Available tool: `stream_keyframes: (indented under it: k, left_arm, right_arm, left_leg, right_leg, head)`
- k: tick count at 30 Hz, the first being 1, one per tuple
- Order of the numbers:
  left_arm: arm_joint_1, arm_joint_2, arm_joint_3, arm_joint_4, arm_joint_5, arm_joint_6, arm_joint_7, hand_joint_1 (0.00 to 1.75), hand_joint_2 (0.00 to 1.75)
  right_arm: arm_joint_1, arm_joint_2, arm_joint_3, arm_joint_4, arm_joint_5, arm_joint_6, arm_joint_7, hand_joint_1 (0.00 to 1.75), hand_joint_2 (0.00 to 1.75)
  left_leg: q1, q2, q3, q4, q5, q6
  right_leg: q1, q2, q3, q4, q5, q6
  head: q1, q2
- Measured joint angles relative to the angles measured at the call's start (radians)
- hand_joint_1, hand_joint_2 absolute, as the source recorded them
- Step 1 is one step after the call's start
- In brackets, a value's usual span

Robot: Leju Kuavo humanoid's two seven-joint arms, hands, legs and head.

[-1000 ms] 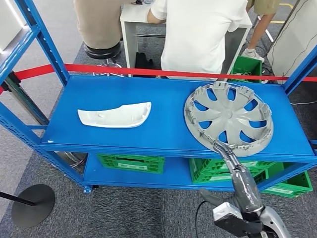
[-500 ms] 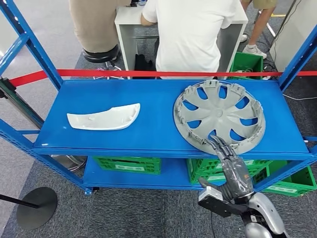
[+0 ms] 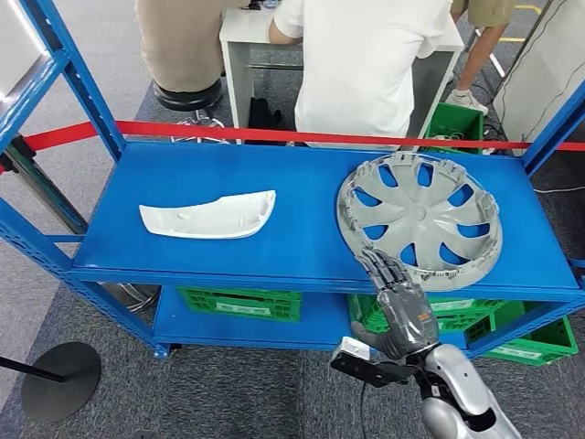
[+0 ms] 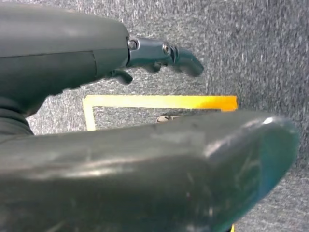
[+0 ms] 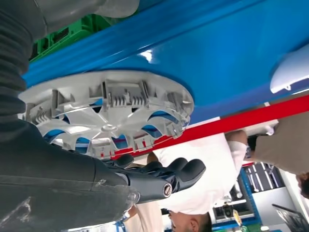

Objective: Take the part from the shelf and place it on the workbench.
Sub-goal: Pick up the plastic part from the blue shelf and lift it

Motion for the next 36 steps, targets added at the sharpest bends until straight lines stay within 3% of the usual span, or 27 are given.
stream_keyframes:
  k: [1, 2, 4, 6, 9, 11, 13, 15, 16, 17, 18, 20, 21, 23, 26, 28, 30, 31, 32, 33, 36]
  left_arm:
    - [0.0, 0.0, -0.002, 0.0, 0.0, 0.001, 0.0, 0.0, 0.0]
    - [0.001, 0.0, -0.004, 0.0, 0.0, 0.001, 0.0, 0.0, 0.0]
    - [0.001, 0.001, -0.007, 0.0, -0.001, 0.002, 0.0, 0.0, 0.0]
    - [0.001, 0.005, -0.008, 0.0, -0.002, 0.002, 0.0, 0.0, 0.0]
    - [0.001, 0.01, -0.009, 0.0, -0.006, 0.001, -0.002, 0.0, 0.0]
    - [0.001, 0.012, -0.011, 0.0, -0.008, 0.0, -0.004, 0.0, 0.0]
    - [0.0, 0.012, -0.014, 0.0, -0.008, -0.001, -0.005, 0.0, 0.0]
    - [0.001, 0.012, -0.015, 0.0, -0.009, -0.002, -0.005, 0.0, 0.0]
    - [0.001, 0.013, -0.015, 0.0, -0.009, -0.002, -0.005, 0.0, 0.0]
    - [0.002, 0.013, -0.015, 0.0, -0.009, -0.002, -0.005, 0.0, 0.0]
    - [0.002, 0.014, -0.016, 0.0, -0.009, -0.002, -0.005, 0.0, 0.0]
    - [0.0, 0.015, -0.016, 0.0, -0.009, -0.002, -0.005, 0.0, 0.0]
    - [-0.002, 0.015, -0.017, 0.0, -0.009, -0.003, -0.005, 0.0, 0.0]
    - [-0.004, 0.015, -0.02, 0.0, -0.009, -0.003, -0.005, 0.0, 0.0]
    - [-0.002, 0.015, -0.024, 0.0, -0.009, -0.004, -0.005, 0.0, 0.0]
    - [-0.002, 0.017, -0.025, 0.0, -0.008, -0.003, -0.005, 0.0, 0.0]
    - [-0.002, 0.019, -0.028, 0.0, -0.008, -0.002, -0.005, 0.0, 0.0]
    - [-0.001, 0.02, -0.029, 0.0, -0.008, -0.001, -0.005, 0.0, 0.0]
    - [-0.001, 0.02, -0.031, 0.0, -0.008, -0.001, -0.005, 0.0, 0.0]
    - [-0.001, 0.02, -0.032, 0.0, -0.008, -0.001, -0.005, 0.0, 0.0]
    - [-0.001, 0.021, -0.033, 0.0, -0.008, -0.001, -0.005, 0.0, 0.0]
  right_arm:
    - [-0.006, 0.005, 0.004, 0.015, 0.008, -0.007, 0.006, 0.0, 1.75]
    - [-0.013, 0.008, 0.006, 0.027, 0.013, -0.012, 0.011, 0.0, 1.75]
    - [-0.03, 0.012, 0.007, 0.05, 0.022, -0.022, 0.019, 0.0, 1.75]
    - [-0.046, 0.015, 0.005, 0.074, 0.03, -0.027, 0.026, 0.0, 1.75]
    - [-0.057, 0.019, 0.0, 0.114, 0.052, -0.03, 0.041, 0.0, 1.75]
    - [-0.066, 0.021, -0.004, 0.139, 0.074, -0.031, 0.051, 0.0, 1.75]
    - [-0.075, 0.025, -0.008, 0.162, 0.089, -0.031, 0.059, 0.0, 1.75]
    - [-0.079, 0.029, -0.01, 0.181, 0.096, -0.031, 0.062, 0.0, 1.75]
    - [-0.079, 0.031, -0.01, 0.189, 0.098, -0.031, 0.063, 0.0, 1.75]
    - [-0.08, 0.032, -0.01, 0.196, 0.102, -0.031, 0.065, 0.0, 1.75]
    - [-0.082, 0.033, -0.01, 0.203, 0.108, -0.031, 0.07, 0.0, 1.75]
    - [-0.087, 0.035, -0.01, 0.214, 0.126, -0.029, 0.087, 0.0, 1.75]
    - [-0.09, 0.036, -0.01, 0.22, 0.136, -0.027, 0.097, 0.0, 1.75]
    - [-0.098, 0.037, -0.01, 0.237, 0.157, -0.023, 0.117, 0.0, 1.75]
    - [-0.105, 0.038, -0.011, 0.262, 0.18, -0.018, 0.139, 0.0, 1.75]
    - [-0.108, 0.039, -0.014, 0.272, 0.19, -0.02, 0.148, 0.0, 1.75]
    - [-0.111, 0.039, -0.02, 0.284, 0.2, -0.028, 0.162, 0.0, 1.75]
    - [-0.111, 0.039, -0.024, 0.29, 0.205, -0.033, 0.169, 0.0, 1.75]
    - [-0.111, 0.039, -0.029, 0.295, 0.209, -0.037, 0.175, 0.0, 1.75]
    - [-0.111, 0.039, -0.034, 0.3, 0.211, -0.04, 0.178, 0.0, 1.75]
    - [-0.115, 0.039, -0.045, 0.307, 0.214, -0.045, 0.182, 0.0, 1.75]
  left_leg:
    - [0.0, 0.0, 0.001, 0.0, -0.001, 0.0]
    - [0.001, -0.001, 0.003, 0.0, -0.002, -0.001]
    - [0.002, -0.002, 0.009, 0.001, -0.005, -0.006]
    - [-0.001, -0.004, 0.011, 0.004, -0.008, -0.017]
    - [-0.004, -0.005, 0.008, 0.001, -0.004, -0.032]
    - [-0.003, -0.004, 0.0, 0.018, -0.02, -0.041]
    - [-0.003, -0.002, -0.043, 0.109, -0.075, -0.047]
    - [-0.003, -0.002, -0.108, 0.24, -0.129, -0.05]
    - [-0.003, -0.002, -0.127, 0.276, -0.133, -0.049]
    - [-0.003, -0.002, -0.129, 0.277, -0.119, -0.048]
    - [-0.003, -0.002, -0.114, 0.241, -0.088, -0.045]
    - [-0.003, -0.002, -0.054, 0.115, -0.019, -0.039]
    - [-0.003, -0.002, -0.027, 0.06, -0.003, -0.036]
    - [-0.004, -0.003, -0.007, 0.013, -0.002, -0.03]
    - [-0.001, -0.004, -0.006, 0.005, -0.001, -0.015]
    - [0.002, -0.004, -0.004, 0.002, 0.0, -0.007]
    - [0.001, -0.004, -0.003, 0.002, -0.001, -0.002]
    - [0.0, -0.004, -0.002, 0.002, -0.001, -0.002]
    - [0.0, -0.004, -0.001, 0.002, -0.002, -0.001]
    - [0.0, -0.004, 0.002, 0.002, -0.004, -0.002]
    - [0.002, -0.005, 0.011, 0.003, -0.009, -0.009]
  right_leg:
    - [-0.001, 0.0, -0.015, 0.026, 0.0, 0.001]
    - [-0.002, 0.0, -0.01, 0.012, 0.021, 0.002]
    - [-0.006, 0.0, 0.046, -0.112, 0.093, 0.004]
    - [-0.007, 0.001, 0.101, -0.225, 0.132, 0.001]
    - [-0.004, 0.005, 0.109, -0.248, 0.133, -0.017]
    - [-0.006, 0.005, 0.108, -0.251, 0.136, -0.032]
    - [-0.007, 0.004, 0.108, -0.254, 0.138, -0.044]
    - [-0.006, 0.002, 0.107, -0.254, 0.138, -0.048]
    - [-0.005, 0.002, 0.107, -0.254, 0.137, -0.049]
    - [-0.004, 0.002, 0.108, -0.254, 0.137, -0.049]
    - [-0.005, 0.003, 0.109, -0.254, 0.137, -0.049]
    - [-0.003, 0.004, 0.11, -0.252, 0.135, -0.045]
    - [-0.001, 0.004, 0.108, -0.251, 0.134, -0.042]
    - [0.003, 0.005, 0.105, -0.251, 0.135, -0.031]
    - [0.001, 0.004, 0.1, -0.245, 0.126, -0.015]
    - [0.0, 0.001, 0.064, -0.166, 0.08, -0.006]
    - [-0.001, 0.001, -0.001, -0.031, 0.023, 0.0]
    - [-0.002, 0.001, -0.024, 0.014, 0.012, 0.001]
    - [-0.002, 0.001, -0.031, 0.023, 0.021, 0.002]
    - [-0.002, 0.0, -0.017, -0.008, 0.047, 0.001]
    - [-0.004, 0.0, 0.063, -0.179, 0.142, -0.001]
  head:
    - [0.0, 0.0]
    - [0.0, 0.0]
    - [0.0, 0.0]
    - [0.001, 0.0]
    - [-0.005, 0.0]
    - [-0.008, 0.0]
    - [-0.012, 0.0]
    - [-0.014, 0.0]
    - [-0.014, 0.0]
    - [-0.014, 0.0]
    - [-0.014, 0.0]
    - [-0.015, 0.0]
    - [-0.015, 0.0]
    - [-0.015, 0.0]
    - [-0.013, 0.0]
    - [-0.006, 0.0]
    - [-0.001, 0.0]
    - [-0.001, 0.0]
    - [0.0, 0.0]
    - [0.0, 0.0]
    - [0.0, 0.0]
